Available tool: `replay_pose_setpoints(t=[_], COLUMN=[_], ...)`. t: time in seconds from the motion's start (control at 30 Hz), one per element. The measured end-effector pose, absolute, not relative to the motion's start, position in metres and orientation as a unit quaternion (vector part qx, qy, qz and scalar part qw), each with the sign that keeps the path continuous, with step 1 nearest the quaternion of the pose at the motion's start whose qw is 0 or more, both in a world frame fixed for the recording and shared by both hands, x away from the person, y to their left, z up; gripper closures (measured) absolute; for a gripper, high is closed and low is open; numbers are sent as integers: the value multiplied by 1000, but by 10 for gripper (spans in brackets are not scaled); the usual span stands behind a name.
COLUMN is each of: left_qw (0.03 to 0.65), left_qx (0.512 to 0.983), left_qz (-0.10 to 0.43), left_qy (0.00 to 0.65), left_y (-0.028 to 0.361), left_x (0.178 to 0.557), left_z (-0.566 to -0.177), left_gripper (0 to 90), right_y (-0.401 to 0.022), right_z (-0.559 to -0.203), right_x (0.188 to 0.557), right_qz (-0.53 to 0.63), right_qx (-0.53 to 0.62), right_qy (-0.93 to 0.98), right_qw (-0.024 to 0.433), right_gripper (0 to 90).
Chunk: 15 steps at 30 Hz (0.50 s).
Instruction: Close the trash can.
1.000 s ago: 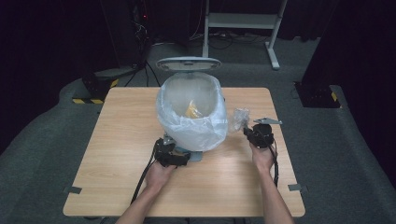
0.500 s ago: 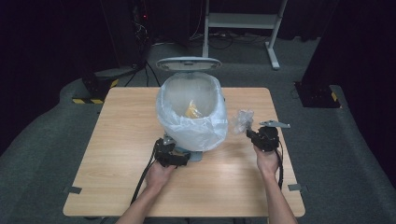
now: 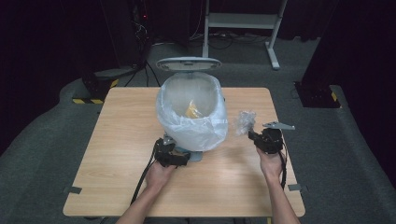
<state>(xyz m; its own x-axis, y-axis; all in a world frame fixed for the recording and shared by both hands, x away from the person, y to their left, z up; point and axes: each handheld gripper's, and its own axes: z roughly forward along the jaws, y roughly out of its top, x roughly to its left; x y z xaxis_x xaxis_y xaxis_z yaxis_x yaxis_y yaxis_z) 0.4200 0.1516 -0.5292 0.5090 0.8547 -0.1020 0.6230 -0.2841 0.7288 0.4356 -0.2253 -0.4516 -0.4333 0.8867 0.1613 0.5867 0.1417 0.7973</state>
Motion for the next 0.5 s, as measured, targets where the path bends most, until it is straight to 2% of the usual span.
replay_pose_setpoints(t=[0.5], left_qw=[371], left_qx=[785], left_qz=[156], left_qy=[471], left_y=[152], left_x=[420], left_z=[-529], left_gripper=[3], right_y=[-231], right_z=[-434], right_x=[423], right_qz=[432], right_qx=[490], right_qy=[736], right_qw=[178], right_gripper=[877])
